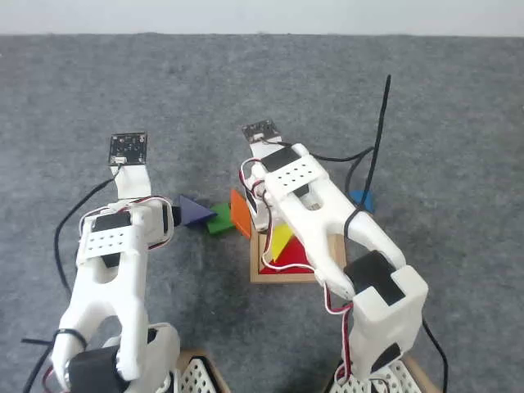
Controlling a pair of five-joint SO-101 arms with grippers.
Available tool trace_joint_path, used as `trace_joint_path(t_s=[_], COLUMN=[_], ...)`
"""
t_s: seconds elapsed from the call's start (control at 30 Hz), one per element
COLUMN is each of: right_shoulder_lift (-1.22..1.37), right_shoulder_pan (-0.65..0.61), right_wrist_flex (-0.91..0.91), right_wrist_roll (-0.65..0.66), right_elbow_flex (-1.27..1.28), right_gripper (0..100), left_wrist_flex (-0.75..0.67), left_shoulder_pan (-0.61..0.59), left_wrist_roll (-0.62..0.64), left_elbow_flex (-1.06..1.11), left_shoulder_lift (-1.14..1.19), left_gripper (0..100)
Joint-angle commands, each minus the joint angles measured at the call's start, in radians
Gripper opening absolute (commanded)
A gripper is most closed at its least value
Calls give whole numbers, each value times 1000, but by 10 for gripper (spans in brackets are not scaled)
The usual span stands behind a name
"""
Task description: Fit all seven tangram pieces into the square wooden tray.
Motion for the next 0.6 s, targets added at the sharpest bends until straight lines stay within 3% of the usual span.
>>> trace_joint_path(t_s=[0.0, 0.37, 0.57], right_shoulder_lift=[-21, -13, -13], right_shoulder_pan=[-44, -58, -58], right_wrist_flex=[-10, -13, -15], right_wrist_roll=[-14, -21, -104], right_elbow_flex=[-11, -8, -8], right_gripper=[106, 106, 106], left_wrist_flex=[-20, -20, -20], left_shoulder_pan=[0, -3, -5], left_wrist_roll=[6, 6, 6], left_elbow_flex=[-18, -18, -18], left_shoulder_lift=[-2, -2, -2], left_gripper=[220, 220, 220])
